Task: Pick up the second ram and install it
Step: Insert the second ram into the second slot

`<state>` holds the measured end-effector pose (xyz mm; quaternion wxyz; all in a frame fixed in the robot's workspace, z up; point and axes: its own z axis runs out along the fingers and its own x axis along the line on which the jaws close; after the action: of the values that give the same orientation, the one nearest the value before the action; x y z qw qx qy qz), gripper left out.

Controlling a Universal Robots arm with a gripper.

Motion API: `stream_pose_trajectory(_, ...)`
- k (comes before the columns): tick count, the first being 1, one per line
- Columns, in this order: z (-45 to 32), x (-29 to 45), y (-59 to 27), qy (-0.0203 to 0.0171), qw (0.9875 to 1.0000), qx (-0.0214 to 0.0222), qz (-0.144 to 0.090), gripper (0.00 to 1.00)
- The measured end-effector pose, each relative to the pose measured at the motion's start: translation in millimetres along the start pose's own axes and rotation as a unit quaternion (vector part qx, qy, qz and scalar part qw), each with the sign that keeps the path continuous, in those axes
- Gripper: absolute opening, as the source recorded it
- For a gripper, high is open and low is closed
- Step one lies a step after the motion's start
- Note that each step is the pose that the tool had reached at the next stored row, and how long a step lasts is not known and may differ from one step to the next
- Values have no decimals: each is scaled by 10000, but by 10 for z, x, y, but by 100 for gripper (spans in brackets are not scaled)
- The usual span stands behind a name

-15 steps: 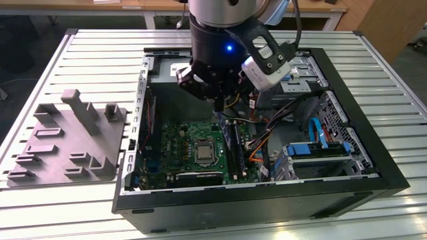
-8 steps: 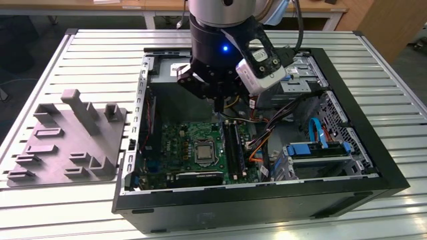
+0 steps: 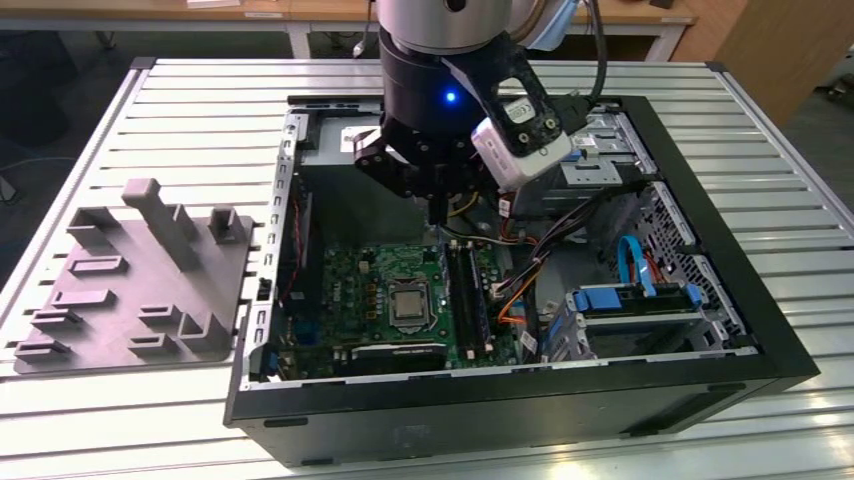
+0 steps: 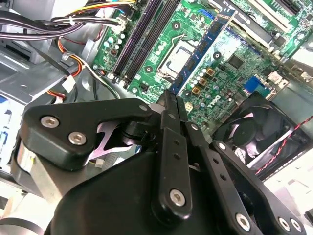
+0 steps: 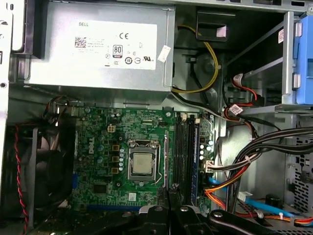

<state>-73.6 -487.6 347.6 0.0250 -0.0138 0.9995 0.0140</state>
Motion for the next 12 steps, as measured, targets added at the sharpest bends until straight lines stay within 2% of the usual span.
stream_pose_trajectory(5, 8, -91, -2, 7, 10000, 0, -1, 12)
stream_pose_trajectory(12, 27, -320, -9, 53, 10000, -3, -29, 12)
